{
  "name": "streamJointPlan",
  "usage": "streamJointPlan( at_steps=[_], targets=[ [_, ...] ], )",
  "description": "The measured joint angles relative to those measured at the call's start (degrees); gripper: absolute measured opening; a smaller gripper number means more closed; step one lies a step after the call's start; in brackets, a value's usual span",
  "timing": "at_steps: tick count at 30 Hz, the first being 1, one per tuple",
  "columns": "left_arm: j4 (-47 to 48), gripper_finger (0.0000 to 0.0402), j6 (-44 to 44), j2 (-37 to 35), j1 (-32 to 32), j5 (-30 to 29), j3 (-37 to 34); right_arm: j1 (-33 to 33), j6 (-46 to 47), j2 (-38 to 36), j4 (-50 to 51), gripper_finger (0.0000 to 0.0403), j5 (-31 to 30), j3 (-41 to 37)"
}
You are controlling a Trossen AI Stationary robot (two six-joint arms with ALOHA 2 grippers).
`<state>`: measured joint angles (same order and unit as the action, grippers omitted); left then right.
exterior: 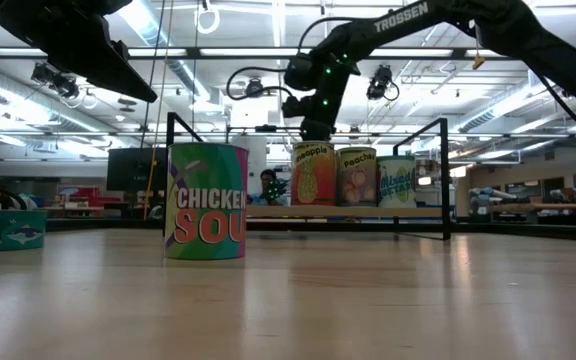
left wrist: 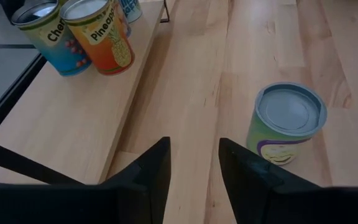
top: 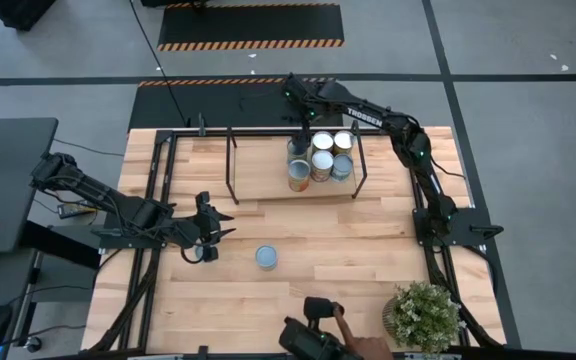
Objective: Pick and place cans onto a shelf
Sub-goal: Put the canned cherries on the shelf, then adjust the canned pineapple on the shelf
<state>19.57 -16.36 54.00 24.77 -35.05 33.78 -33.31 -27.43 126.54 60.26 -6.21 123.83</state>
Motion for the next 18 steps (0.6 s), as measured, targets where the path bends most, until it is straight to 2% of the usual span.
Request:
streamJointPlan(
  at_steps=[7, 12, 18],
  targets=[
    [0.02, 0.0142, -0.02, 0.00, 0.00, 0.02, 0.00, 1.32, -1.39, -0.07, 1.23, 0.0381, -5.65, 3.64],
    [0.00, 0.0142, 0.00, 0.00, 0.00, 0.03, 0.00, 4.76, -0.65, -0.22, 1.94, 0.0381, -0.20, 6.56],
    [0.01, 0.0142, -0.02, 0.00, 0.00, 0.04, 0.00, 11.60, -0.58, -0.20, 4.18, 0.0381, -0.37, 6.51]
  ],
)
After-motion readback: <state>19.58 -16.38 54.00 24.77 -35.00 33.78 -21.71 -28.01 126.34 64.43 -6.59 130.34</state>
